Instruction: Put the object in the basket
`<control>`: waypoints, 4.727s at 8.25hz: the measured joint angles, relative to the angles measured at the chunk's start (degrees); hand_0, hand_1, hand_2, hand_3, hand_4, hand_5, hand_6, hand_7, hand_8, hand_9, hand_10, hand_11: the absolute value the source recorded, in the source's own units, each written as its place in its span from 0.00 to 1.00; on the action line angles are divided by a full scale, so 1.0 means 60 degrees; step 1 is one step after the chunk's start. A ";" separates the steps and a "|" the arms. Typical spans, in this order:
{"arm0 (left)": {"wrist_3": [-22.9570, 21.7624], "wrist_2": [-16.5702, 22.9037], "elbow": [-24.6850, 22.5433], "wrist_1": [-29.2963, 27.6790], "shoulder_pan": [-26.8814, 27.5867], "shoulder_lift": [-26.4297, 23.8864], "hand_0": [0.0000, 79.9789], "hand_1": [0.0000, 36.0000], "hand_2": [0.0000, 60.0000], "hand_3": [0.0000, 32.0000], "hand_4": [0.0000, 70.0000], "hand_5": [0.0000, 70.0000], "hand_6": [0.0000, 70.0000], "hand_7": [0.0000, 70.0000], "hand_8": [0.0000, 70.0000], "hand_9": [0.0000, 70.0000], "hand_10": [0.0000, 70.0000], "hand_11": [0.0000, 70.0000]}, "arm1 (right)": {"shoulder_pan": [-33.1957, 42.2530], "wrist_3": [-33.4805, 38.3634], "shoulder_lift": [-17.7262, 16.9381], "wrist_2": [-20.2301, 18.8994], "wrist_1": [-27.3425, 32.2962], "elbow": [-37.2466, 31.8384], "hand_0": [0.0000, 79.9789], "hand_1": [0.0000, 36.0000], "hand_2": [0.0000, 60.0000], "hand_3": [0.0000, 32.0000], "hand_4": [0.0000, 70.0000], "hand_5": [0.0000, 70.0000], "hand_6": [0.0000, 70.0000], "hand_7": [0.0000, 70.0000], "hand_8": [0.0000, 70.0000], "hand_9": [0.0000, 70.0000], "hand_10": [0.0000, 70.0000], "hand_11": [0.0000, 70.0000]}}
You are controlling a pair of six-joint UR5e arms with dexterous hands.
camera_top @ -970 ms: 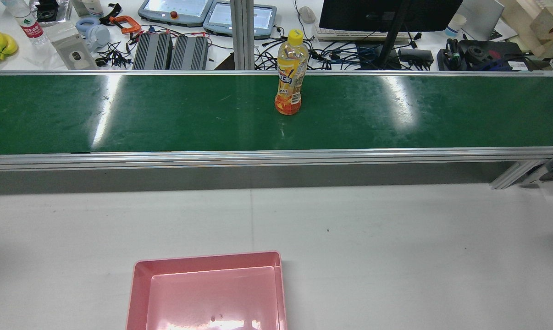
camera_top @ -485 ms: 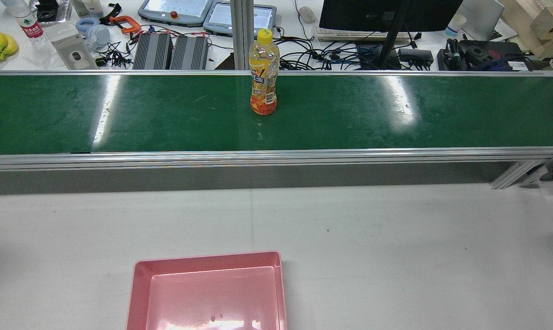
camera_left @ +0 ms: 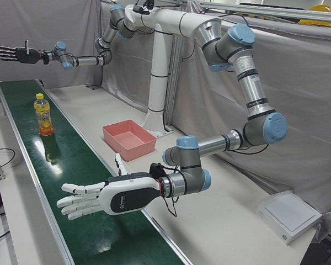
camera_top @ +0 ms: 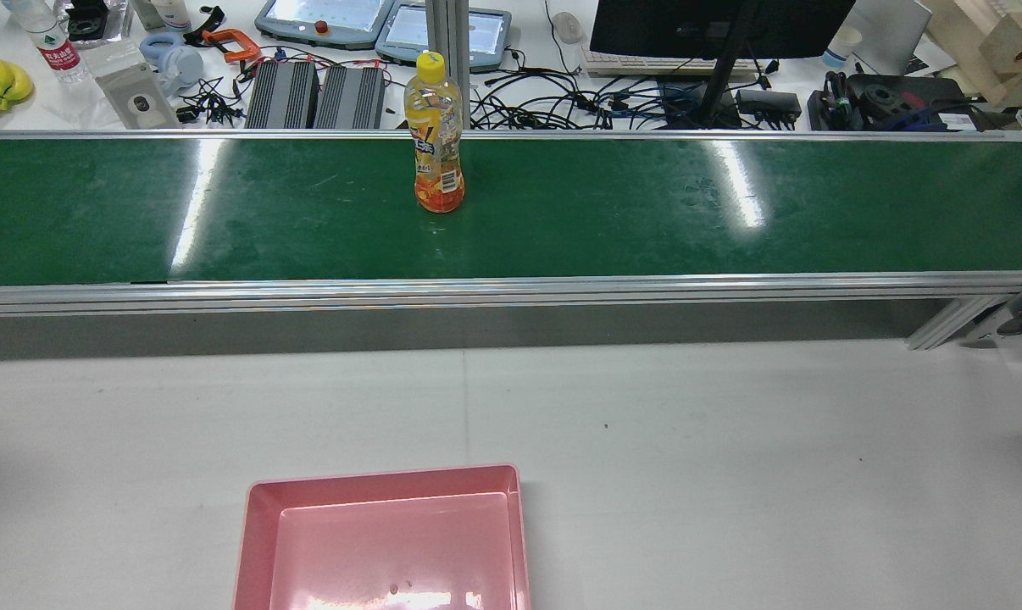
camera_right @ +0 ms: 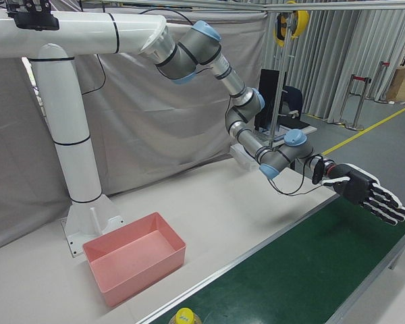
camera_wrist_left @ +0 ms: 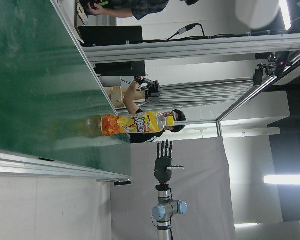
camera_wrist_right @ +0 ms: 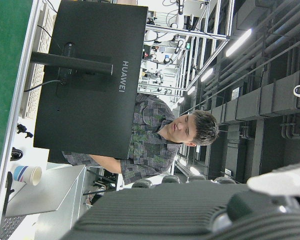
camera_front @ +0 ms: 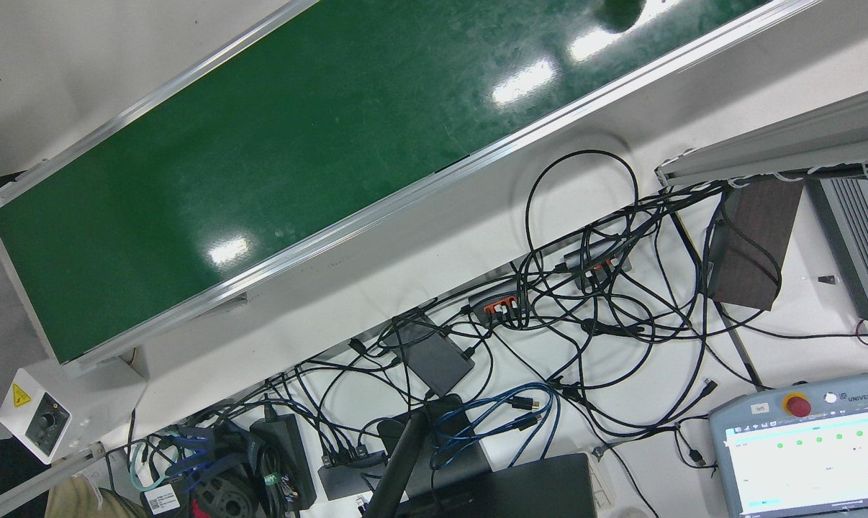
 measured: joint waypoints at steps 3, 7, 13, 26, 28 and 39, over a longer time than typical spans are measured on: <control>0.0010 0.0000 0.0045 -0.0083 0.0009 0.0000 0.84 0.37 0.00 0.00 0.00 0.28 0.00 0.00 0.00 0.00 0.00 0.00 | 0.0000 0.0000 0.0000 0.0000 0.0000 0.0000 0.00 0.00 0.00 0.00 0.00 0.00 0.00 0.00 0.00 0.00 0.00 0.00; 0.0083 -0.0008 0.0199 -0.0109 0.0032 -0.0005 0.88 0.39 0.00 0.01 0.00 0.29 0.00 0.00 0.00 0.00 0.00 0.00 | 0.0000 0.0002 0.0000 0.0000 0.0000 0.0000 0.00 0.00 0.00 0.00 0.00 0.00 0.00 0.00 0.00 0.00 0.00 0.00; 0.0512 0.0000 0.0144 0.0381 0.0630 -0.0750 0.85 0.37 0.00 0.03 0.00 0.27 0.00 0.00 0.00 0.00 0.00 0.00 | 0.0000 0.0001 0.0000 0.0000 0.0000 0.0000 0.00 0.00 0.00 0.00 0.00 0.00 0.00 0.00 0.00 0.00 0.00 0.00; 0.1012 0.0014 -0.0005 0.0185 0.1349 -0.0941 0.85 0.36 0.00 0.00 0.00 0.30 0.00 0.00 0.00 0.00 0.00 0.00 | 0.0000 -0.0008 0.0000 0.0000 0.0000 0.0000 0.00 0.00 0.00 0.00 0.00 0.00 0.00 0.00 0.00 0.00 0.00 0.00; 0.0991 0.0025 0.0072 0.0168 0.1481 -0.0969 0.86 0.37 0.00 0.00 0.00 0.33 0.00 0.00 0.00 0.00 0.00 0.00 | 0.0000 -0.0005 0.0000 0.0000 0.0000 0.0000 0.00 0.00 0.00 0.00 0.00 0.00 0.00 0.00 0.00 0.00 0.00 0.00; -0.0379 -0.0088 0.0959 -0.0979 0.0567 -0.1326 0.76 0.87 1.00 0.00 1.00 1.00 1.00 1.00 1.00 1.00 1.00 1.00 | 0.0000 0.0000 0.0000 0.0000 -0.0004 0.0000 0.00 0.00 0.00 0.00 0.00 0.00 0.00 0.00 0.00 0.00 0.00 0.00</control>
